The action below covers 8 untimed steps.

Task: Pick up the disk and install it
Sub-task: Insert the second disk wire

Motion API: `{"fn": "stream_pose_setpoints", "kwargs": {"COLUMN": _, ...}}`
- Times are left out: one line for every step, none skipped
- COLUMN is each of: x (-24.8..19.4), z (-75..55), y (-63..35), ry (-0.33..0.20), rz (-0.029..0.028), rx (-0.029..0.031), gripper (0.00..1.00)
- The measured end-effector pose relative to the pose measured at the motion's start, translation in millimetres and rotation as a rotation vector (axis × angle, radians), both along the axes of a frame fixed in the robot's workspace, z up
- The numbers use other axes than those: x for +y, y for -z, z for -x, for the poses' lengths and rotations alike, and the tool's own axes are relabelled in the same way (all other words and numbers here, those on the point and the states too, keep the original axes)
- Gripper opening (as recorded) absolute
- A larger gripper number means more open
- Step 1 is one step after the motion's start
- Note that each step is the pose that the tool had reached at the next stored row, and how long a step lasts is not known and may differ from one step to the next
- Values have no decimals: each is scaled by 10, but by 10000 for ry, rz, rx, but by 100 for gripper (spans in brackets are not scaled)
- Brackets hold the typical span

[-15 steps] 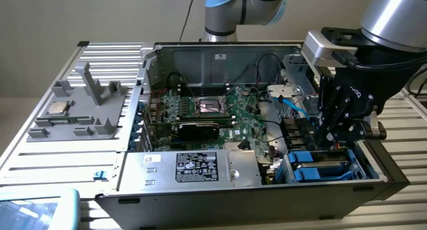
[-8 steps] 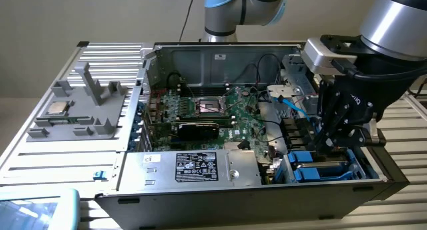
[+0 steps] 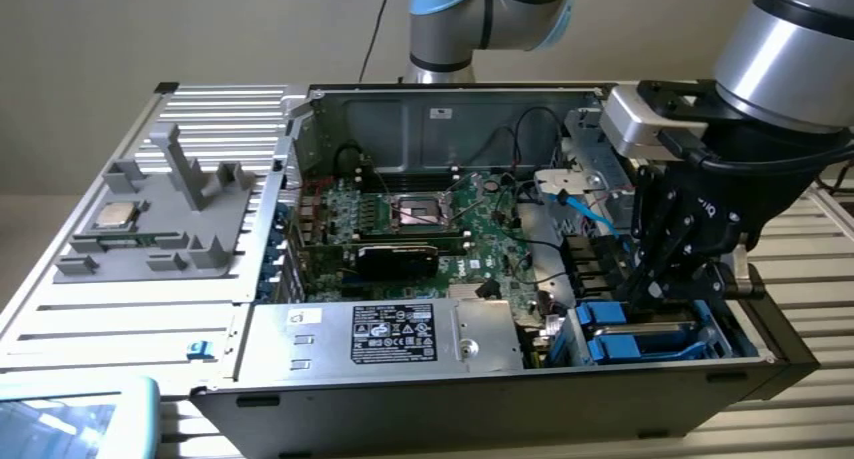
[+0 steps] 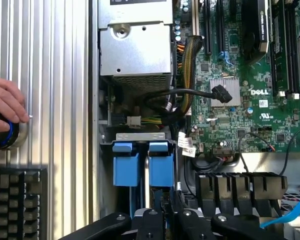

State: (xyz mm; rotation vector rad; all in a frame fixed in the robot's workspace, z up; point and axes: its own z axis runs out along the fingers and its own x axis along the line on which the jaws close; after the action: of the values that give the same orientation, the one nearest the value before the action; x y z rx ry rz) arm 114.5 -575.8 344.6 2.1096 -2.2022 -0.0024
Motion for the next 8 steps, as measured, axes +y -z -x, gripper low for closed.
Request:
{"fn": "stream_pose_setpoints", "kwargs": {"x": 0, "z": 0, "y": 4, "ry": 0, "rz": -3, "rx": 0, "gripper": 16}}
{"fn": "stream_pose_setpoints", "kwargs": {"x": 0, "z": 0, "y": 5, "ry": 0, "rz": -2, "rx": 0, "gripper": 16}}
{"fn": "stream_pose_setpoints", "kwargs": {"x": 3, "z": 0, "y": 8, "ry": 0, "rz": -3, "rx": 0, "gripper": 16}}
{"fn": "stream_pose_setpoints", "kwargs": {"x": 6, "z": 0, "y": 11, "ry": 0, "rz": -5, "rx": 0, "gripper": 16}}
{"fn": "stream_pose_setpoints", "kwargs": {"x": 10, "z": 0, "y": 12, "ry": 0, "rz": -5, "rx": 0, "gripper": 16}}
{"fn": "stream_pose_setpoints", "kwargs": {"x": 15, "z": 0, "y": 12, "ry": 1, "rz": -4, "rx": 0, "gripper": 16}}
{"fn": "stream_pose_setpoints", "kwargs": {"x": 17, "z": 0, "y": 13, "ry": 0, "rz": -4, "rx": 0, "gripper": 16}}
{"fn": "stream_pose_setpoints", "kwargs": {"x": 18, "z": 0, "y": 14, "ry": 1, "rz": -5, "rx": 0, "gripper": 16}}
